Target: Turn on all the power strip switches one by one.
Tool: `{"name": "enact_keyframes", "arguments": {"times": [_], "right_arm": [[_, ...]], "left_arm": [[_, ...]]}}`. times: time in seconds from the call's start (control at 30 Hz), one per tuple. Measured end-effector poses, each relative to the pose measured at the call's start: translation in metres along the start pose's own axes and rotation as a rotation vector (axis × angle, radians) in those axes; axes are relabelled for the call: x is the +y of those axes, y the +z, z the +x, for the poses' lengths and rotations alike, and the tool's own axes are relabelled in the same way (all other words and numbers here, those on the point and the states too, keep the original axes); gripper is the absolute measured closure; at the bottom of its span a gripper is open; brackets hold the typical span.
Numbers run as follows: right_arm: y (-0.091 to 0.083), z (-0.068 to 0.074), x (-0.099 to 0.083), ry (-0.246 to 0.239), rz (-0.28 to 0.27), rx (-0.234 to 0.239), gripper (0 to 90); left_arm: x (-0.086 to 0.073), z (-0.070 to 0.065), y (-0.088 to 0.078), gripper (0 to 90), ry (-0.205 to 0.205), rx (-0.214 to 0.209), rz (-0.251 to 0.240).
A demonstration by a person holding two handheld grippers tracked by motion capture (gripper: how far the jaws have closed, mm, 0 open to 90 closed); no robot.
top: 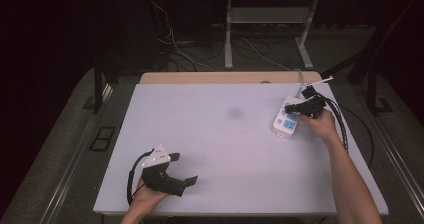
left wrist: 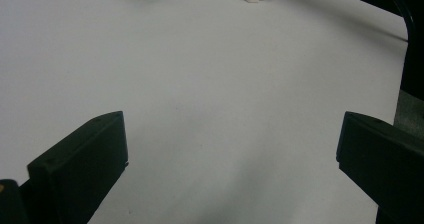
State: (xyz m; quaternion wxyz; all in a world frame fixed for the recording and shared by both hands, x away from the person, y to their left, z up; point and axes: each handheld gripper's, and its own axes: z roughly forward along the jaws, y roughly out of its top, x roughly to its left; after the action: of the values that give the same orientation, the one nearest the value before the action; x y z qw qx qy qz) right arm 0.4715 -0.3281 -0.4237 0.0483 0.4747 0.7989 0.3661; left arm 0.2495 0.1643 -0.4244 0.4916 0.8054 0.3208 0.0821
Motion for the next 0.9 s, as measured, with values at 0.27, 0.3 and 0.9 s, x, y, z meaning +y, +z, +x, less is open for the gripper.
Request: {"name": "enact_keyframes", "arguments": {"times": [0.27,0.3,0.9], "right_arm": [[0.0024,0.0071,0.0037,-0.023,0.001,0.013,89.7],[0.0024,0.0063,0.0031,-0.010,-0.003,0.024,89.7],[0.0034,0.0064,-0.0033,-0.017,-0.034,0.011,90.0]], "left_arm": [[0.0000,-0.0001,-0.0004,0.0,-0.001,0.001,-0.002],[0.0000,-0.0002,-0.0006,0.0,0.000,0.001,-0.001],[0.0000,-0.0011,0.0014,0.0,0.004,-0.001,0.006]]}}
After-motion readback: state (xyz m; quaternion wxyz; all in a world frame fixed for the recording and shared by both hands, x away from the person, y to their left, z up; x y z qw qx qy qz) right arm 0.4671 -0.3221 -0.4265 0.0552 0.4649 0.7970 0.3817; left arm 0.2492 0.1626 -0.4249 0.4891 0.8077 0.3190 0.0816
